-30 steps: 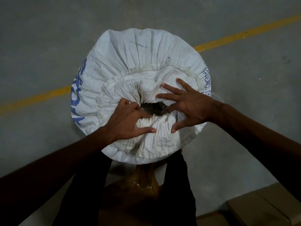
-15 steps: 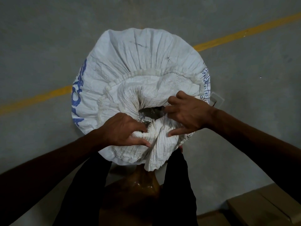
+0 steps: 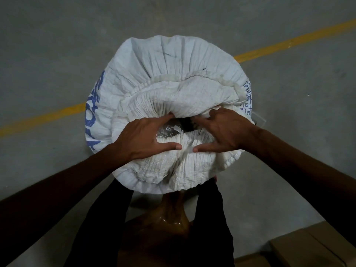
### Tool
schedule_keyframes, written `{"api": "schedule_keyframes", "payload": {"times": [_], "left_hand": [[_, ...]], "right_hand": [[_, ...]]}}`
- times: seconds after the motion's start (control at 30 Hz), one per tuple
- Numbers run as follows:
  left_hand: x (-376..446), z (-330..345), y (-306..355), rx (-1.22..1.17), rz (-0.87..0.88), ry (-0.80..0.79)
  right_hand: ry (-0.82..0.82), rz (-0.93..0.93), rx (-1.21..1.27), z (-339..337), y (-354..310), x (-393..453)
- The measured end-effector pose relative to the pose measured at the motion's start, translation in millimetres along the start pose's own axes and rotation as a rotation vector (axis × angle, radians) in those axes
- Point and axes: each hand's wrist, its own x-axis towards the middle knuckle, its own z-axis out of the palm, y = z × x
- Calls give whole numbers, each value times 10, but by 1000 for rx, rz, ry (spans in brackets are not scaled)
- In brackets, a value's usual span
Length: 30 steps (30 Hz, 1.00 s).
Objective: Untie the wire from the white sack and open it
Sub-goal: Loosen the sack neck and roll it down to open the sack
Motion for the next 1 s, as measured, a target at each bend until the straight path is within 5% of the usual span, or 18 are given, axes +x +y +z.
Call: {"api": "schedule_keyframes", "payload": {"times": [0.2, 0.43, 0.73, 1.0], "left_hand": [[60, -153, 60, -16, -134, -32], [59, -284, -58, -132, -306, 39], [-36, -94, -129, 104, -86, 40], [-135, 177, -168, 327, 122, -35]], "right_hand": [[-80, 294, 66, -89, 3, 109], [-105, 396, 8, -291, 97, 176], [-15, 169, -143, -94, 75, 47], [-231, -121, -303, 123, -101, 158]]}}
